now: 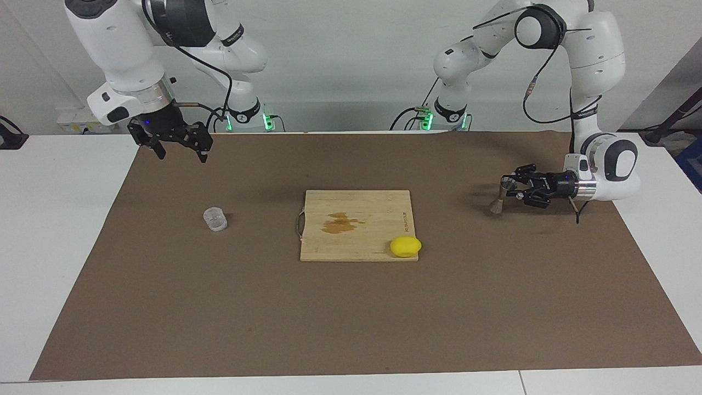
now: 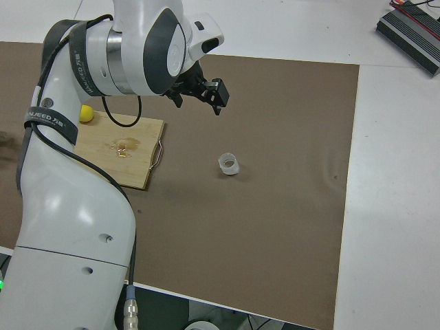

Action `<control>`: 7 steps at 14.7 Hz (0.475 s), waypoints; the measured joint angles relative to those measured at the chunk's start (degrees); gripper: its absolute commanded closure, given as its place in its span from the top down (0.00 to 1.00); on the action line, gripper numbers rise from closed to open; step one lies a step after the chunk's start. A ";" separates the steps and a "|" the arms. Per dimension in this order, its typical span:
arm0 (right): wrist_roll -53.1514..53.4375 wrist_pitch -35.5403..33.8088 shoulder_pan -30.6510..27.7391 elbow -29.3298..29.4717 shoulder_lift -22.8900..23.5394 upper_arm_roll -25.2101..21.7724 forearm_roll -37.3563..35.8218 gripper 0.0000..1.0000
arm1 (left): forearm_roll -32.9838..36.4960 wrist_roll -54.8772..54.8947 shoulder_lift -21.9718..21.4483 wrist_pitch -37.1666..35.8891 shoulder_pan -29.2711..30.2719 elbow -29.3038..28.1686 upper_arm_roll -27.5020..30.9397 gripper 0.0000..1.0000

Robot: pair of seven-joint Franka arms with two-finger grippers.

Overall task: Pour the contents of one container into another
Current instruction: 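Carry the dark cup with the left gripper onto the cutting board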

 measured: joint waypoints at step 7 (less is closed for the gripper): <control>0.00 0.00 0.00 0.00 0.00 0.00 0.00 1.00 | -3.45 -1.21 -0.04 0.02 -4.78 -1.56 -0.18 0.00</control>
